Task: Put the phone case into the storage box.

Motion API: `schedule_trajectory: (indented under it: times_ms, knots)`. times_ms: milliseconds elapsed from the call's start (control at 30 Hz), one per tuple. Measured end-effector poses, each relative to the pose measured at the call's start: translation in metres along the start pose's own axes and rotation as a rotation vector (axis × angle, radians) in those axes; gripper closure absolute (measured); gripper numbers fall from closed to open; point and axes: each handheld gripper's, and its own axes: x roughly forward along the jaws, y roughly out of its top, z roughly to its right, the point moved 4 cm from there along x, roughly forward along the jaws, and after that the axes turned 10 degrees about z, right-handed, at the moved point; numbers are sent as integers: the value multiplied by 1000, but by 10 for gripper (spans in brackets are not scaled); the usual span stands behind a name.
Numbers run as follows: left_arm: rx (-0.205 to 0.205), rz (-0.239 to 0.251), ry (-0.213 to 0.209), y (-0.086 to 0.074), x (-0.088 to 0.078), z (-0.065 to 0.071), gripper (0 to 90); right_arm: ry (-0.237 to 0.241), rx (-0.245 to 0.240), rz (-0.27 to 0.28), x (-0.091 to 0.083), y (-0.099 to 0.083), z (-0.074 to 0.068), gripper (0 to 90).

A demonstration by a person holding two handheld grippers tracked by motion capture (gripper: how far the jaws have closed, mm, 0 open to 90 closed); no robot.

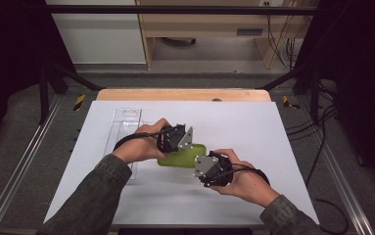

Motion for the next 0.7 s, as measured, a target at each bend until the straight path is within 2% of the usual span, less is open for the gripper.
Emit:
schedule_trajectory:
  times_ms: [67,133,267,367,600,700]
  knots:
    - [-2,1,4,-1,0,0,872,-5,-3,13,-1,-1,0,378]
    - [-1,-1,9,-1,0,0,872,-10,-3,14,-2,-1,0,359]
    - [-1,-8,7,-2,-1,0,872,-16,6,24,-3,-3,0,264]
    - [-1,-10,9,-3,0,0,872,-43,22,36,-6,-3,3,201]
    - [-12,-11,42,-7,-2,-3,872,-75,41,49,-16,-6,10,143]
    - [-19,-12,53,-9,-2,-4,872,-78,48,79,-21,-10,12,126]
